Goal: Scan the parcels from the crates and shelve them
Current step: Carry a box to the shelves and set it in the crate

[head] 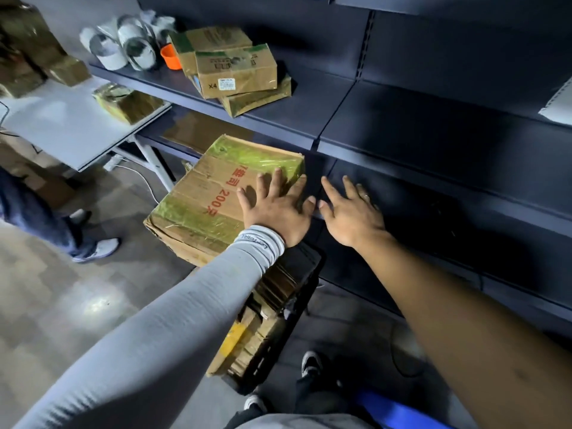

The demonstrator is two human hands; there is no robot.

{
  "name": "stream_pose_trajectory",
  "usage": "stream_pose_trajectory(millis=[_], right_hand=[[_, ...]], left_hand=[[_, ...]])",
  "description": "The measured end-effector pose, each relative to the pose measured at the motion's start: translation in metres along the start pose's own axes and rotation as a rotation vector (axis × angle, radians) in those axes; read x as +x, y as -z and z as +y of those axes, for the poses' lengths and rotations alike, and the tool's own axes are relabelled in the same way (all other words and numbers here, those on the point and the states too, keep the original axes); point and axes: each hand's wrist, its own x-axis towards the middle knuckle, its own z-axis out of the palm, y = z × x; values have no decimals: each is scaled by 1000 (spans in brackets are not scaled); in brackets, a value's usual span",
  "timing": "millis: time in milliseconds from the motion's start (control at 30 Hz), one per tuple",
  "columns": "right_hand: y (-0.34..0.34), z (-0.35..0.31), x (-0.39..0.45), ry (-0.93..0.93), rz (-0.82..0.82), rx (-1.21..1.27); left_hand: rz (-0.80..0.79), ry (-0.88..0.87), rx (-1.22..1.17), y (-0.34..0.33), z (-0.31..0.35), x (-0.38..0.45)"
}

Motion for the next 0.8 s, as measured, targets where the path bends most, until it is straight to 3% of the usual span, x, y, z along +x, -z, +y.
stream_pose_trajectory(millis=[500, 800], right_hand=[[-31, 56, -65, -82, 96, -49], [-42, 106, -76, -191, 41, -49]], left_hand=[[67, -243, 95, -62, 48, -51], [-78, -257, 15, -94, 79, -47]])
